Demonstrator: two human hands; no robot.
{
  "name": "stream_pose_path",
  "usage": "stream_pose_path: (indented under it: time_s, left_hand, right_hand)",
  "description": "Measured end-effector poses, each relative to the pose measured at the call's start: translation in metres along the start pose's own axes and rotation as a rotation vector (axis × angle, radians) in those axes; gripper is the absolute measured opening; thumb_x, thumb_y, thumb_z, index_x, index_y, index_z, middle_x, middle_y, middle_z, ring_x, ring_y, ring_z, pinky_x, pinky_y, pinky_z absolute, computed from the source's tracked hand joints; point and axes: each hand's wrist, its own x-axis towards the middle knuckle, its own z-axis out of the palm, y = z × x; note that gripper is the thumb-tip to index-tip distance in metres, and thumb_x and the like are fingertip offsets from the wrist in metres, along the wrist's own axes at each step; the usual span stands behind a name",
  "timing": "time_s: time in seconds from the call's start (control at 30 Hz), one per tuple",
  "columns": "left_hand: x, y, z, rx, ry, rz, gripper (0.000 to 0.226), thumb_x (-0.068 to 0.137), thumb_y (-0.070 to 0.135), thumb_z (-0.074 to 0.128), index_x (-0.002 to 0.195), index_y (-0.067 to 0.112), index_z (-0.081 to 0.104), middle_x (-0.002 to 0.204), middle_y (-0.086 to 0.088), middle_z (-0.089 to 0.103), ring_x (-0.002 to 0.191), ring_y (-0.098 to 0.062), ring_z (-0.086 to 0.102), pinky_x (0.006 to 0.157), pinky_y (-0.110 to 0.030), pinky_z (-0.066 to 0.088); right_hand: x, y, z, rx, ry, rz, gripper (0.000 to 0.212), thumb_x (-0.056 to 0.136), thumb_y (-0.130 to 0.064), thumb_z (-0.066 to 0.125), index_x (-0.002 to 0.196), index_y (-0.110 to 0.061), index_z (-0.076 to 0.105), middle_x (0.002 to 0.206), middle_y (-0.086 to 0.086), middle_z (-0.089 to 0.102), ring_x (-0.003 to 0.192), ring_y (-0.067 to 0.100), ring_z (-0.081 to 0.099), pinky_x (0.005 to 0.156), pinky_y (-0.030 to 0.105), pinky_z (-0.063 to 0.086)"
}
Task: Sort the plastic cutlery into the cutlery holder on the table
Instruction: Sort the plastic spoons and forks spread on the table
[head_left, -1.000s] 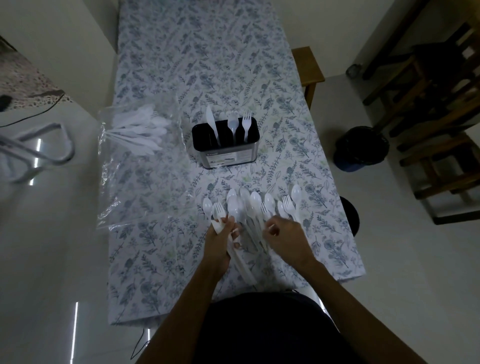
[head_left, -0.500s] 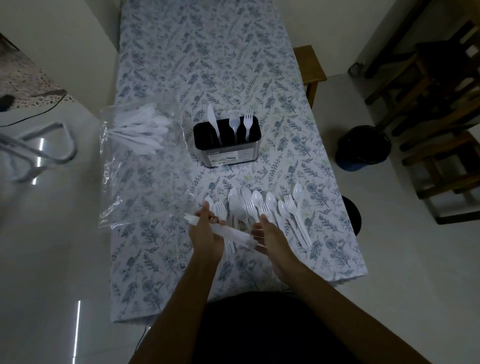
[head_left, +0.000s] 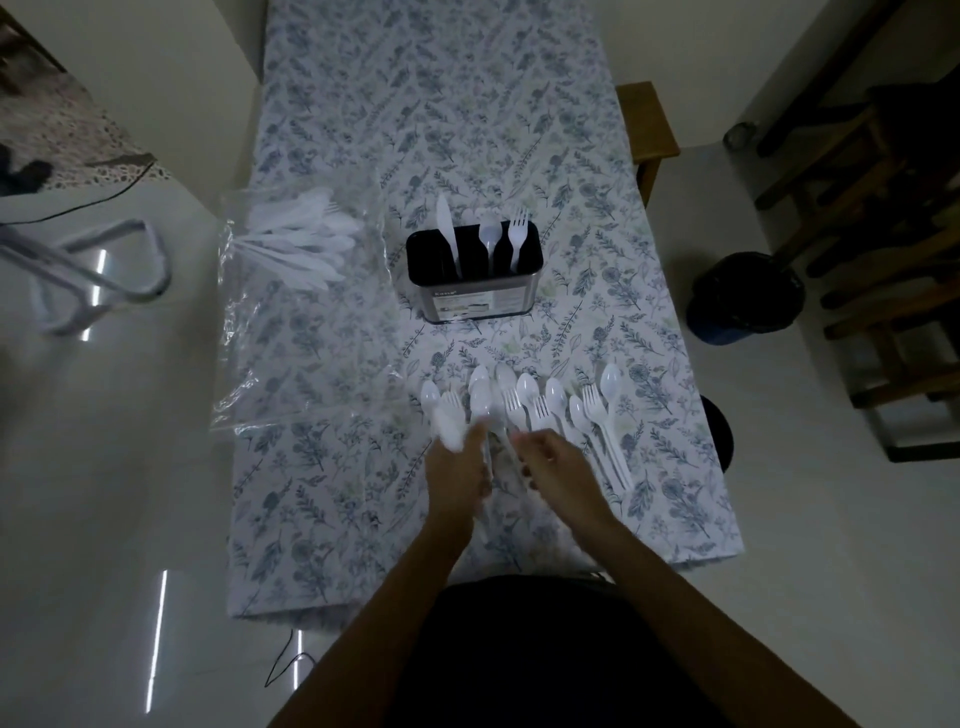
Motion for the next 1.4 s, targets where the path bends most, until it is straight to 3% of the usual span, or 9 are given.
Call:
stream_pose_path:
  time_s: [0.2, 0.37, 0.47, 0.57, 0.7, 0.87, 1.07, 1.2, 1.4]
  left_hand:
    - [-0.011, -0.008, 0.019, 0.521, -0.435, 0.257, 0.028, 0.100, 0.016, 0.064, 0.118, 0.026, 0.045, 0.099, 0.006, 0.068, 0.082, 0.000, 0.071, 0.071, -0.025, 0.061]
    - [-0.004, -0.021, 0.027, 0.491, -0.558, 0.317, 0.076, 0.089, 0.041, 0.071, 0.142, -0.001, 0.037, 0.113, 0.006, 0.066, 0.106, 0.011, 0.062, 0.097, -0.003, 0.038]
    - [-0.005, -0.019, 0.022, 0.441, -0.475, 0.246, 0.080, 0.078, 0.035, 0.074, 0.145, 0.015, 0.036, 0.112, 0.000, 0.069, 0.092, -0.006, 0.070, 0.077, -0.022, 0.056]
    - [-0.005, -0.012, 0.018, 0.446, -0.474, 0.201, 0.039, 0.086, 0.023, 0.072, 0.122, 0.021, 0.059, 0.093, -0.006, 0.072, 0.060, -0.013, 0.067, 0.045, -0.030, 0.051]
    - [-0.003, -0.015, 0.009, 0.554, -0.442, 0.209, 0.008, 0.096, 0.024, 0.067, 0.101, 0.018, 0.065, 0.076, -0.002, 0.069, 0.057, -0.013, 0.061, 0.053, -0.030, 0.052]
    - [-0.007, -0.018, 0.010, 0.570, -0.378, 0.292, 0.010, 0.102, 0.028, 0.060, 0.094, 0.022, 0.061, 0.071, 0.008, 0.061, 0.054, 0.002, 0.055, 0.054, -0.013, 0.041]
    - [-0.001, -0.007, 0.008, 0.535, -0.345, 0.243, 0.027, 0.099, 0.041, 0.064, 0.102, 0.015, 0.068, 0.079, -0.007, 0.072, 0.063, -0.016, 0.067, 0.063, -0.034, 0.056]
    - [0.001, -0.005, 0.005, 0.611, -0.357, 0.293, 0.023, 0.098, 0.042, 0.065, 0.099, 0.020, 0.068, 0.069, 0.006, 0.066, 0.053, 0.000, 0.060, 0.055, -0.017, 0.048]
    - [0.003, -0.005, 0.004, 0.682, -0.354, 0.357, 0.034, 0.093, 0.049, 0.064, 0.114, 0.023, 0.069, 0.087, 0.004, 0.074, 0.072, -0.010, 0.071, 0.072, -0.035, 0.061]
  right_hand:
    - [0.006, -0.009, -0.029, -0.129, -0.164, -0.187, 0.035, 0.084, -0.064, 0.066, 0.112, -0.043, 0.062, 0.091, -0.015, 0.073, 0.082, 0.000, 0.071, 0.063, 0.014, 0.055]
    - [0.007, -0.008, -0.030, -0.115, -0.060, -0.252, 0.024, 0.089, -0.046, 0.071, 0.081, -0.023, 0.068, 0.071, -0.006, 0.074, 0.067, 0.002, 0.070, 0.064, 0.018, 0.053]
    - [0.012, -0.008, -0.023, -0.192, 0.029, -0.328, 0.028, 0.090, -0.032, 0.074, 0.064, -0.026, 0.063, 0.058, -0.015, 0.065, 0.054, 0.000, 0.061, 0.055, 0.009, 0.041]
    - [0.019, -0.011, -0.019, -0.249, 0.097, -0.427, 0.029, 0.087, -0.030, 0.075, 0.064, -0.019, 0.063, 0.057, -0.008, 0.063, 0.057, 0.007, 0.064, 0.053, 0.017, 0.047]
    - [0.030, -0.026, -0.027, -0.206, 0.238, -0.508, 0.035, 0.088, -0.026, 0.075, 0.063, -0.009, 0.057, 0.057, 0.000, 0.061, 0.053, 0.015, 0.060, 0.054, 0.033, 0.050]
    - [0.031, -0.043, -0.032, -0.202, 0.141, -0.502, 0.041, 0.092, -0.038, 0.070, 0.067, -0.010, 0.052, 0.057, -0.001, 0.058, 0.051, 0.008, 0.054, 0.052, 0.024, 0.044]
    - [0.023, -0.056, -0.036, -0.099, 0.055, -0.376, 0.036, 0.093, -0.058, 0.057, 0.099, -0.023, 0.060, 0.093, -0.005, 0.067, 0.079, 0.005, 0.063, 0.064, 0.013, 0.047]
    - [0.021, -0.064, -0.039, 0.023, 0.057, -0.453, 0.025, 0.105, -0.038, 0.047, 0.115, -0.024, 0.065, 0.116, -0.012, 0.069, 0.103, -0.001, 0.063, 0.079, 0.009, 0.047]
    - [0.025, -0.056, -0.030, -0.154, -0.086, -0.424, 0.030, 0.109, -0.031, 0.038, 0.114, -0.023, 0.067, 0.114, -0.014, 0.071, 0.105, -0.003, 0.064, 0.088, 0.018, 0.049]
